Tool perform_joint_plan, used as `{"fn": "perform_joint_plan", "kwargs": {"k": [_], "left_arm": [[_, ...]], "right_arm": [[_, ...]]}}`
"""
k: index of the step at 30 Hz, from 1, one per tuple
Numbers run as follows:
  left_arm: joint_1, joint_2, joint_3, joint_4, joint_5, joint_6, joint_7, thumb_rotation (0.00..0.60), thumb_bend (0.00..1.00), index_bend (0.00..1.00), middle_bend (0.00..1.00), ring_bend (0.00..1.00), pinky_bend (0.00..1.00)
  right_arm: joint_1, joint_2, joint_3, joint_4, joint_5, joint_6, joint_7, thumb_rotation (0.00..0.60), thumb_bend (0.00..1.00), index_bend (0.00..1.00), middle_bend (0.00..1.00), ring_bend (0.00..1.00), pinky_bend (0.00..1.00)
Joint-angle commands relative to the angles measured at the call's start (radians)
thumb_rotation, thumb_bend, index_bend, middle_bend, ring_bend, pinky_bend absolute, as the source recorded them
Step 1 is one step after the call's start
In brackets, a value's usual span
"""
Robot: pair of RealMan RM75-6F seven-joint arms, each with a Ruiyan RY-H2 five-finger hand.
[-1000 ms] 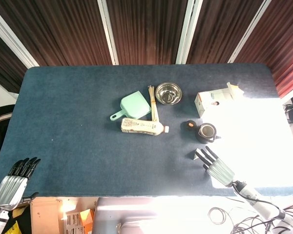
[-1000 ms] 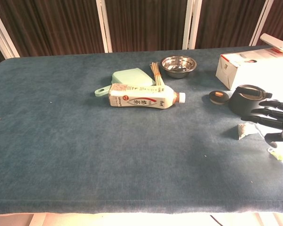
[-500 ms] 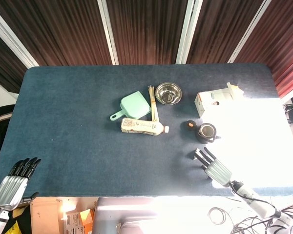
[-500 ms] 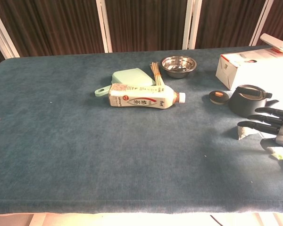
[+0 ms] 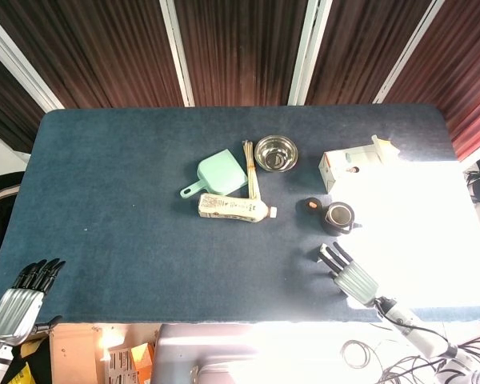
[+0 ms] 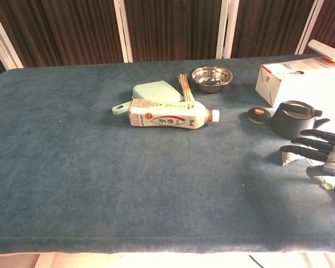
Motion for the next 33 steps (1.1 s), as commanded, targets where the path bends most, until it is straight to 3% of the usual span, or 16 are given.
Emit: {"fn": "perform_joint_plan", "kwargs": {"k": [1,17,25,33], "left_arm": [[0.001,0.0,0.0,0.001,-0.001,0.0,0.0,0.6,0.04,0.0,0.08,0.04,0.1],[0.005,-0.003,0.001,0.013,0.003,0.006,-0.014,0.6,0.04,0.0,0.08,0.04,0.1],[0.006,-0.003,0.002,0.015,0.006,0.009,-0.016,0.6,0.04,0.0,0.08,0.04,0.1],[0.005,-0.004,-0.002,0.015,0.004,0.008,-0.018,0.6,0.04,0.0,0.08,0.04,0.1]], "right_arm": [[-0.001,-0.004,0.002,0.004,0.001,-0.001,0.002,0.6,0.31,0.54,0.03,0.0,0.0],[-0.003,-0.021,0.011,0.022,-0.004,0.014,0.021,0.6,0.43,0.66,0.08,0.0,0.0],[-0.004,-0.022,0.012,0.024,-0.012,0.029,0.03,0.6,0.44,0.69,0.09,0.0,0.0],[-0.001,0.032,0.032,-0.078,-0.076,0.165,0.021,0.6,0.45,0.7,0.09,0.0,0.0]]}}
